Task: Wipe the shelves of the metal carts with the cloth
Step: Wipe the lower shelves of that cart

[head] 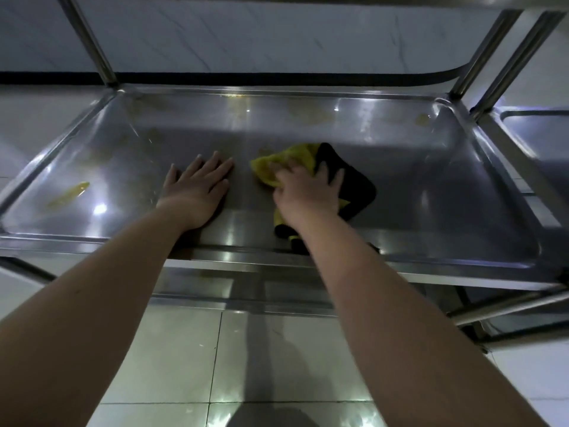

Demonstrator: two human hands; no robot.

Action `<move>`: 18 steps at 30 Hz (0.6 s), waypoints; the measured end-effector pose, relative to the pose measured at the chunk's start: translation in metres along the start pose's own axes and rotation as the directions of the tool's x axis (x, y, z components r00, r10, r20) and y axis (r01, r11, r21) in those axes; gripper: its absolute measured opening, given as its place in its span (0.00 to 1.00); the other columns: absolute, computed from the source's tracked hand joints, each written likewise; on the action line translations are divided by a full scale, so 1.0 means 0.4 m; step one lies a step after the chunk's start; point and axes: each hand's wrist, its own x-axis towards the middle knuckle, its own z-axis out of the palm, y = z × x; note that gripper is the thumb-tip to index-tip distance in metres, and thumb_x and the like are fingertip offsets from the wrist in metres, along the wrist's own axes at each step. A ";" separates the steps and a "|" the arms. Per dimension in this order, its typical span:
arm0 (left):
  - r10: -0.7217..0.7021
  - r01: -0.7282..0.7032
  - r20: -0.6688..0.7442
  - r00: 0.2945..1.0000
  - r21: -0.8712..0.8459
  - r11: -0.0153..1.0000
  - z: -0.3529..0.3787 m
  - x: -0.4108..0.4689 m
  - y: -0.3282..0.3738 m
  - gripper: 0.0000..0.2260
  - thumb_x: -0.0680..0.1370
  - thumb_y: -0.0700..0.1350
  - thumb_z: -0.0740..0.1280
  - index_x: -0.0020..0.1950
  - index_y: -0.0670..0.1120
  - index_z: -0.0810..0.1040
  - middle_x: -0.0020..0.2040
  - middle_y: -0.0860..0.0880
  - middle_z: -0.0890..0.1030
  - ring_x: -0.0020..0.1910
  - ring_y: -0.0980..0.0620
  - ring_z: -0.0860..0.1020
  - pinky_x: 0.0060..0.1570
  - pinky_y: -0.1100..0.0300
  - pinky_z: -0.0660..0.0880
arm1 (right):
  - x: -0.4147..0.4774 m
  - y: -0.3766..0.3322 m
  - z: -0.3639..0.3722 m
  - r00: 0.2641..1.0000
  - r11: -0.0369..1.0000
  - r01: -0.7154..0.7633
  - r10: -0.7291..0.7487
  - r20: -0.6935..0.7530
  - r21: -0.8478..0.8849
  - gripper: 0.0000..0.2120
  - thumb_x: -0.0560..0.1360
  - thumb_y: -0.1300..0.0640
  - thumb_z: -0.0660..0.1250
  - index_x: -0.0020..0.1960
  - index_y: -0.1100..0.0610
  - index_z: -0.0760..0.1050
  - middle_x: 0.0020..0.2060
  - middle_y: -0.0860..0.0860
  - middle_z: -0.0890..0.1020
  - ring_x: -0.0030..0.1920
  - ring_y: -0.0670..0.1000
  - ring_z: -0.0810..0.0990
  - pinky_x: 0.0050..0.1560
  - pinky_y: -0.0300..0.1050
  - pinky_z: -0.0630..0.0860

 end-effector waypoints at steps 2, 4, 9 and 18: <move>-0.002 0.002 0.003 1.000 0.013 1.000 0.000 0.001 0.004 0.22 0.83 0.57 0.44 0.77 0.64 0.47 0.80 0.58 0.45 0.78 0.53 0.45 0.75 0.43 0.43 | 0.009 0.127 -0.029 0.992 0.993 -0.116 0.117 -0.048 0.010 0.21 0.80 0.49 0.53 0.72 0.38 0.62 0.76 0.46 0.61 0.76 0.66 0.51 0.71 0.72 0.42; -0.009 0.009 -0.001 1.000 0.018 1.000 -0.001 0.006 0.013 0.22 0.83 0.57 0.43 0.77 0.64 0.46 0.80 0.58 0.45 0.78 0.53 0.45 0.75 0.43 0.43 | 0.008 0.241 -0.061 0.988 0.988 -0.152 0.153 -0.014 0.040 0.21 0.81 0.45 0.52 0.74 0.37 0.59 0.78 0.44 0.57 0.76 0.65 0.50 0.72 0.71 0.44; -0.016 0.016 -0.021 1.000 0.021 1.000 -0.002 0.004 0.031 0.22 0.83 0.57 0.44 0.78 0.64 0.48 0.80 0.58 0.46 0.79 0.53 0.46 0.74 0.42 0.43 | 0.006 0.350 -0.127 0.985 0.797 -0.011 0.112 -0.130 0.604 0.21 0.81 0.45 0.59 0.73 0.41 0.65 0.75 0.46 0.64 0.74 0.52 0.62 0.67 0.41 0.57; -0.033 0.033 -0.008 0.999 0.028 0.999 -0.013 -0.007 0.041 0.22 0.83 0.57 0.44 0.78 0.63 0.47 0.80 0.57 0.46 0.79 0.53 0.45 0.75 0.43 0.43 | -0.002 0.386 -0.174 0.932 0.816 -0.281 0.357 -0.060 0.505 0.10 0.79 0.53 0.65 0.49 0.60 0.78 0.43 0.54 0.78 0.47 0.55 0.77 0.45 0.43 0.68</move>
